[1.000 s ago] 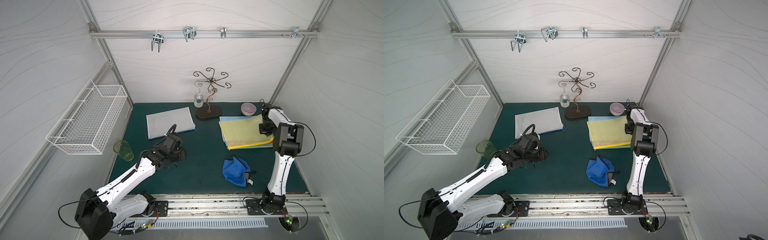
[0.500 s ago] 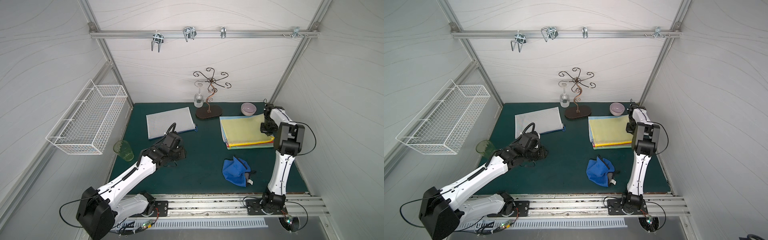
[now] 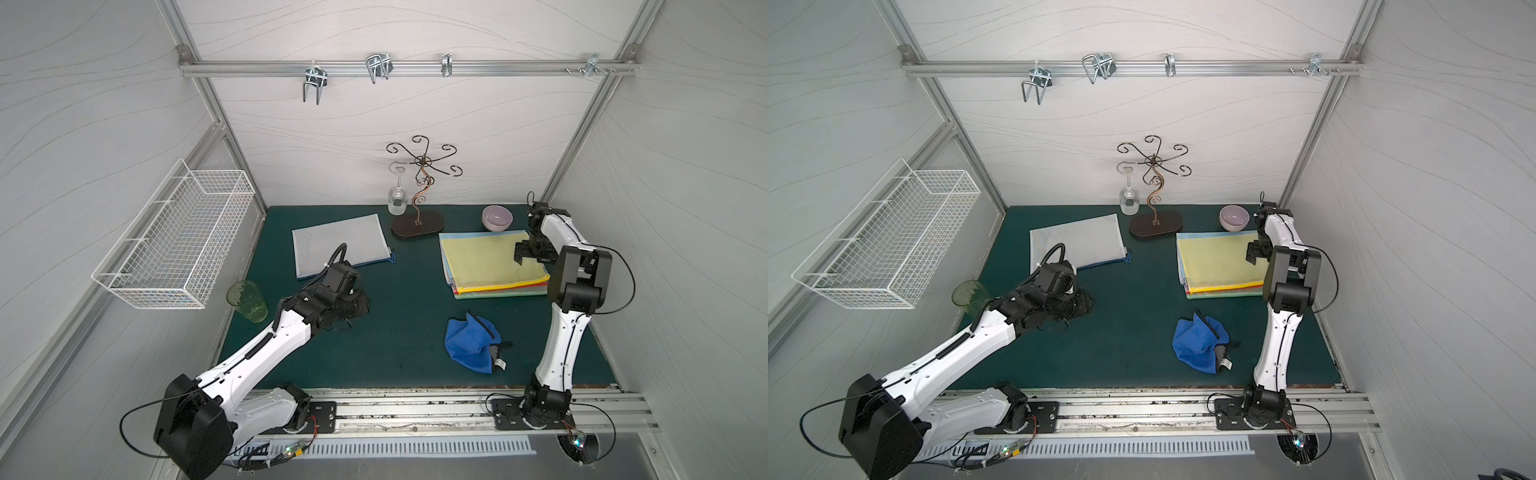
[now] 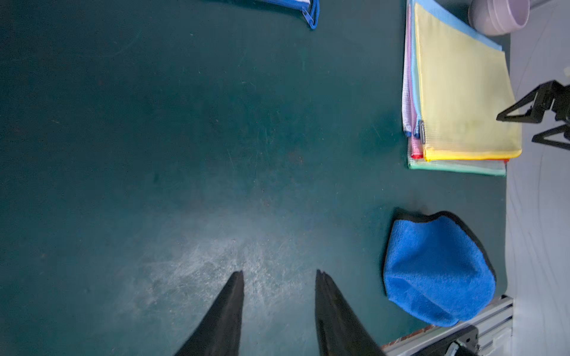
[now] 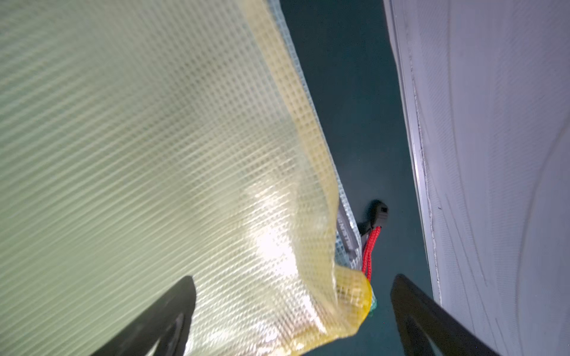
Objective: Wipe the document bag
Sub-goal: Place the document bag, then move the document bag to the center of the board.
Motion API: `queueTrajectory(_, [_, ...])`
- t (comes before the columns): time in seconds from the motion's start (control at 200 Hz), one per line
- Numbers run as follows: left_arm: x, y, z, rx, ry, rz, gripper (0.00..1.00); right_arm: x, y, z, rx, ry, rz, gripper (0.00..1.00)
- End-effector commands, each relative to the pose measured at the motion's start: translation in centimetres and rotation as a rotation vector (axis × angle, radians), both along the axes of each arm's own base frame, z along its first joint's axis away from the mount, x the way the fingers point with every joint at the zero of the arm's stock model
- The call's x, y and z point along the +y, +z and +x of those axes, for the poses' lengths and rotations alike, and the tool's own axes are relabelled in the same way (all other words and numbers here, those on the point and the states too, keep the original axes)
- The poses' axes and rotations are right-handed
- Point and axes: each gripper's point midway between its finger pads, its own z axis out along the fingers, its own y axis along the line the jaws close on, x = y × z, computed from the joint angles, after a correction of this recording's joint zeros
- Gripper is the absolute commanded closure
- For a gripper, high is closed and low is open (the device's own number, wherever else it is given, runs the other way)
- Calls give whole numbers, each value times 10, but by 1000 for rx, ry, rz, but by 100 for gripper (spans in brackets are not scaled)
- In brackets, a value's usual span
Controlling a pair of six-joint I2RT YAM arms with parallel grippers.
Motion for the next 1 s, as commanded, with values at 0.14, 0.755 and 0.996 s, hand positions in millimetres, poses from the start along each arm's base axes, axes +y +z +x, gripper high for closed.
queueTrajectory(0.14, [49,-1,26,11,236,-130,50,126,75,8,-219,190,356,1])
queueTrajectory(0.755, [177,-46,118,85,739,31,42,332,102,-130,-85,669,667,1])
queueTrajectory(0.996, [201,-66,147,98,806,77,41,331,101,-138,-73,679,683,1])
